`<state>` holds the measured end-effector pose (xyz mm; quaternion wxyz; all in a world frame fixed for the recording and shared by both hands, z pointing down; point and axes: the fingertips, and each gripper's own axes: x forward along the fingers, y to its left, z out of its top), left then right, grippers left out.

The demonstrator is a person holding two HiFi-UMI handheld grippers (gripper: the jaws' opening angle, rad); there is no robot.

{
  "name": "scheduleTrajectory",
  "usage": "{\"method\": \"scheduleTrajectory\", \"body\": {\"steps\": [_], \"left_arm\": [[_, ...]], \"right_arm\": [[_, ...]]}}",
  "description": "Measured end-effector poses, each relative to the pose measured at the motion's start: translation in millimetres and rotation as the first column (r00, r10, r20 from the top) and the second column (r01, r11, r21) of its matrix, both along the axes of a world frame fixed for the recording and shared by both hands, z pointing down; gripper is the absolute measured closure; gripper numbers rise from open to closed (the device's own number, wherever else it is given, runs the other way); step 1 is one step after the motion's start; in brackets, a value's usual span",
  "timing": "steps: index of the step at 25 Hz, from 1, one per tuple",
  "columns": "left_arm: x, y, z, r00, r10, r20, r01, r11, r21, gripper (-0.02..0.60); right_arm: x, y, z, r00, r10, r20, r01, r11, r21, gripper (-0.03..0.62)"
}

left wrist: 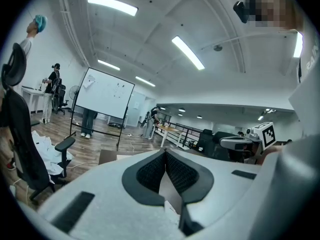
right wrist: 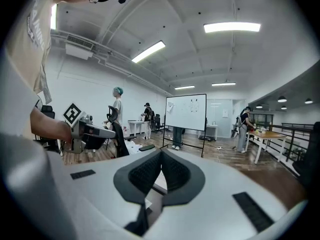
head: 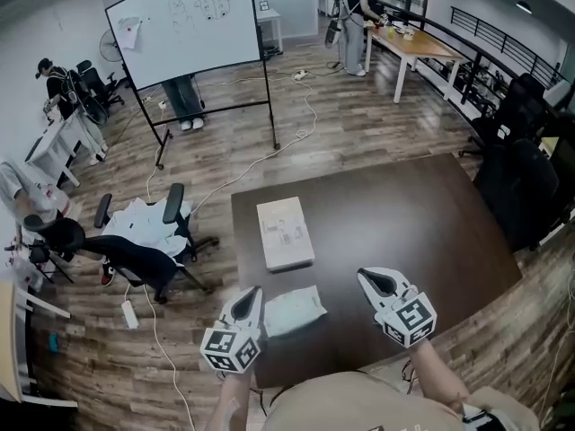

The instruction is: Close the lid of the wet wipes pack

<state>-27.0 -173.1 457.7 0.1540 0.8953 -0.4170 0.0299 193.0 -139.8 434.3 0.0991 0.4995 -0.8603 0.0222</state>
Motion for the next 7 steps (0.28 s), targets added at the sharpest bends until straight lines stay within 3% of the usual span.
{"method": "scheduleTrajectory", "body": {"steps": [7], "left_arm": [[-4.2, -4.2, -5.2, 1.0, 0.005, -0.009, -0.005, 1.0, 0.02, 0.572]], "right_arm": [[-8.3, -5.7, -3.2, 1.0, -0.001, -0.013, 0.002, 1.0, 0.016, 0.58]]}}
